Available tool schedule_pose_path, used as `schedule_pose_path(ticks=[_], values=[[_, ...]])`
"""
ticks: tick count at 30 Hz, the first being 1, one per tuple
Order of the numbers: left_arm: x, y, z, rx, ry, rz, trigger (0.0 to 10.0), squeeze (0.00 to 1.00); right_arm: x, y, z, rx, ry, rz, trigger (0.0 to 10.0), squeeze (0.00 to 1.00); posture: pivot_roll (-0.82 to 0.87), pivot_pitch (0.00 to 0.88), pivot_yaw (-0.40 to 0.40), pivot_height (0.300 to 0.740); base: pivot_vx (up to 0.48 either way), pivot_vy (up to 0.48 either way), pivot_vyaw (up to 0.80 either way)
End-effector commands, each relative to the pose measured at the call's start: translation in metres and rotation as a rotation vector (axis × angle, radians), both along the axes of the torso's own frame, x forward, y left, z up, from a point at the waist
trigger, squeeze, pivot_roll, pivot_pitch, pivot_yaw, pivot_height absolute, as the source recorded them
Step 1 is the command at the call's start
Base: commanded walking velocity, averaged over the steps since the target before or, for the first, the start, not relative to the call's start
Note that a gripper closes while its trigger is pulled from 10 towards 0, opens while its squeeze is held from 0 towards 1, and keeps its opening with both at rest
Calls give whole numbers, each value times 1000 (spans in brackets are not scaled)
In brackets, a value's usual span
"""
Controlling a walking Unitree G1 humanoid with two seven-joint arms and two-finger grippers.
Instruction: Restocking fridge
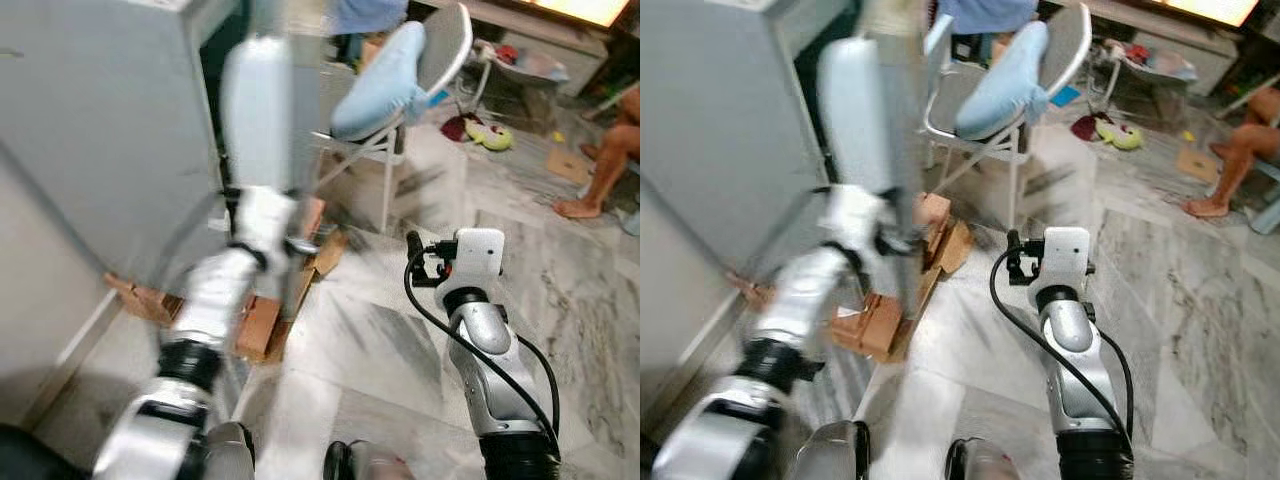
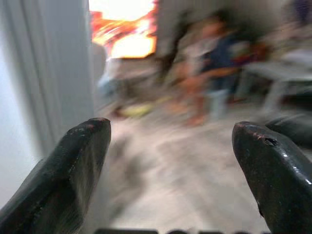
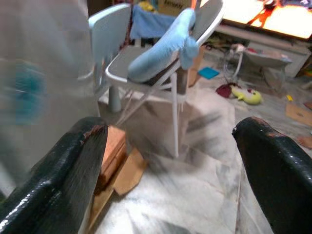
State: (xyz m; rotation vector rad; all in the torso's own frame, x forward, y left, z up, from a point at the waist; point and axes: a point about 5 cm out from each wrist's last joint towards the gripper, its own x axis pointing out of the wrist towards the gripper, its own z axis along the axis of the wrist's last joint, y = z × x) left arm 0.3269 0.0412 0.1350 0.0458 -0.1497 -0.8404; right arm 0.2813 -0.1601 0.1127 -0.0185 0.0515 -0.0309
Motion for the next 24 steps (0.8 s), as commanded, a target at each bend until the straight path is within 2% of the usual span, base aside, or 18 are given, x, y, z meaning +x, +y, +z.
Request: schedule_pose_path(ticks=[1,6,7,8,14,18,21,24], values=[[2,-2,-1,36,-10,18,10000,0,-3,-8,-1,-4,3,-38,10000,0,-54,91,-99,740,0,0,0],[1,10,-10,46,21,67,10000,0,-2,-4,0,19,6,-37,10000,0,-55,92,-98,740,0,0,0],[0,23,-10,41,22,87,10000,0,-2,-3,0,16,9,-31,10000,0,-45,94,-101,740,0,0,-800],[0,25,-10,37,21,86,10000,0,-2,-4,0,15,10,-31,10000,0,-45,94,-101,740,0,0,-800],[1,51,-15,80,6,170,10000,0,1,-1,-1,12,9,-31,10000,0,-30,92,-104,740,368,-304,-800],[-2,65,-20,76,29,229,10000,0,3,2,-2,13,9,-29,10000,0,-25,84,-100,740,375,-296,-800],[-8,76,-27,56,64,283,10000,0,5,2,-3,22,1,-42,10000,0,-22,72,-80,740,374,-295,-175],[-13,79,-30,73,63,294,10000,0,6,2,-3,29,-4,-55,10000,0,-19,67,-75,740,371,-300,0]])
